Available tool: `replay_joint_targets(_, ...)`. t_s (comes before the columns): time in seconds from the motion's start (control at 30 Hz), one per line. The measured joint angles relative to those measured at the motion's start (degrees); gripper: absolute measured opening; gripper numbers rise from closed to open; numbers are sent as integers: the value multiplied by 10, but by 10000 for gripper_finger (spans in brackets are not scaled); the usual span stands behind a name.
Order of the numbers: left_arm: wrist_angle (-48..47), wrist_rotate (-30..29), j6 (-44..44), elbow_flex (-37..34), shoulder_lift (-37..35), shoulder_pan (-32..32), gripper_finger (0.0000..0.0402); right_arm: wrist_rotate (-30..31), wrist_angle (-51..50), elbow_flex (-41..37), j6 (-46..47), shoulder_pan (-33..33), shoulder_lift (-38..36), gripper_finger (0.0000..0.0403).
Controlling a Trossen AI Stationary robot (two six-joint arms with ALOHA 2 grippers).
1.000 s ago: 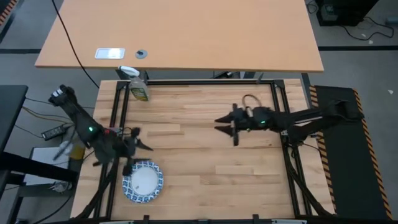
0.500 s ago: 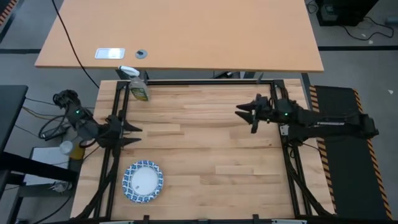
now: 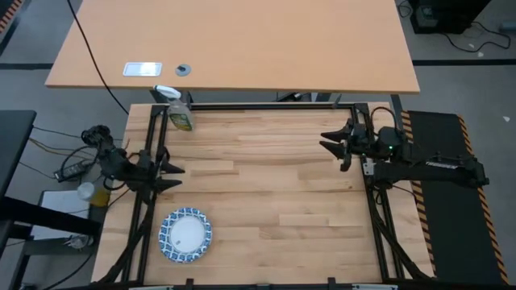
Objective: Nest bowls inside each other
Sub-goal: Return to Home Position
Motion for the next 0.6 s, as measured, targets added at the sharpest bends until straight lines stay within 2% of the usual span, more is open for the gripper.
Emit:
replay_joint_targets(0.23, 179, 37, 60, -85, 0, 0, 180, -3, 13, -24, -1, 8, -36, 161)
replay_joint_targets(0.43, 264, 81, 90, -156, 0, 0, 180, -2, 146, -140, 2, 14, -79, 161)
replay_joint_targets(0.6, 274, 158, 110, -180, 1, 0, 180, 4, 238, -222, 1, 14, -113, 161)
